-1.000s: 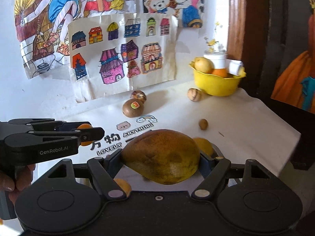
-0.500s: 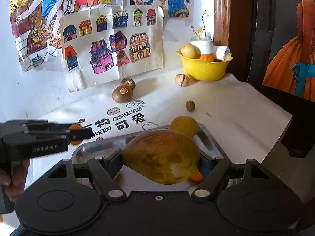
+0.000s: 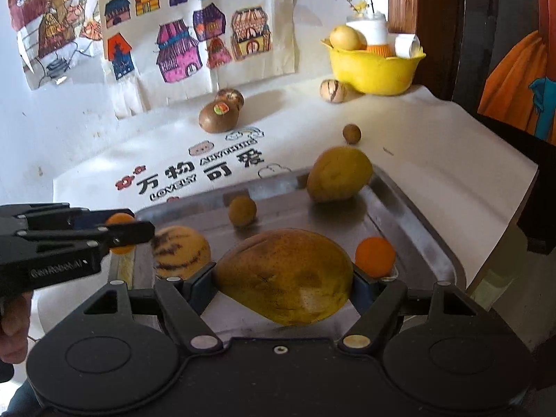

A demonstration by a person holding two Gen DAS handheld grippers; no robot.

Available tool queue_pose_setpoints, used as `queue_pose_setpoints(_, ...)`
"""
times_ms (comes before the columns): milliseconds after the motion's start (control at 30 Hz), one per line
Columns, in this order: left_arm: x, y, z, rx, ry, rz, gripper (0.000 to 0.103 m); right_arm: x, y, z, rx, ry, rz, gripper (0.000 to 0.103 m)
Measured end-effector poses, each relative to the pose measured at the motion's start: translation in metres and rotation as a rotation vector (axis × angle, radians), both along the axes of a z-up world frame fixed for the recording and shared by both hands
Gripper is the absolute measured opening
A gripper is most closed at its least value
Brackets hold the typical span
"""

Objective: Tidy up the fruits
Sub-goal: 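Carry the orange with the left tool while the right tool carries the mango over the metal tray, then open the left tool to drop the orange while the right tool releases the mango into the tray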

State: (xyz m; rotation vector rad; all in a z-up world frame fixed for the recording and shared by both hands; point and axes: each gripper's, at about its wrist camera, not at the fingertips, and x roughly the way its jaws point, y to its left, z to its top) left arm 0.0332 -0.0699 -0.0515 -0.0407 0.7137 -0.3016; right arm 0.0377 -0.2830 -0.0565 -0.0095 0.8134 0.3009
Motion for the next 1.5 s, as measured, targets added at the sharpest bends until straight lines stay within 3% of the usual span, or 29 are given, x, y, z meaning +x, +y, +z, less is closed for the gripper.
queue_pose_setpoints(333, 0.013, 0.003, -0.010, 0.023, 0.021, 0.041, 0.034, 0.001, 0.002, -0.007, -0.007, 0.018, 0.009, 0.078)
queue_pose_setpoints(600, 0.032, -0.020, -0.018, 0.058, 0.037, 0.001, 0.035, 0.012, 0.005, -0.020, -0.031, 0.049, 0.022, 0.078)
queue_pose_setpoints(967, 0.034, -0.011, -0.022, 0.049, 0.059, 0.015, 0.035, 0.017, 0.005, -0.032, -0.074, 0.066, 0.019, 0.078)
queue_pose_setpoints(1100, 0.032, -0.010, -0.018, 0.038, 0.042, 0.015, 0.047, 0.014, 0.006, -0.031, -0.075, 0.064, 0.023, 0.080)
queue_pose_setpoints(1167, 0.031, -0.008, -0.016, 0.035, 0.029, 0.033, 0.070, 0.013, 0.005, -0.030, -0.067, 0.066, 0.015, 0.083)
queue_pose_setpoints(1333, 0.029, 0.000, -0.010, 0.012, 0.016, 0.044, 0.079, 0.007, 0.003, -0.021, -0.067, 0.047, 0.004, 0.087)
queue_pose_setpoints(1400, 0.028, 0.005, -0.006, -0.005, 0.008, 0.058, 0.092, 0.002, 0.003, -0.015, -0.076, 0.027, 0.008, 0.093)
queue_pose_setpoints(1433, 0.028, 0.008, -0.003, -0.017, 0.003, 0.067, 0.095, 0.000, 0.003, -0.012, -0.084, 0.014, 0.006, 0.100)
queue_pose_setpoints(1500, 0.027, 0.015, 0.002, -0.048, -0.007, 0.084, 0.100, -0.004, 0.002, -0.003, -0.090, -0.015, 0.009, 0.102)
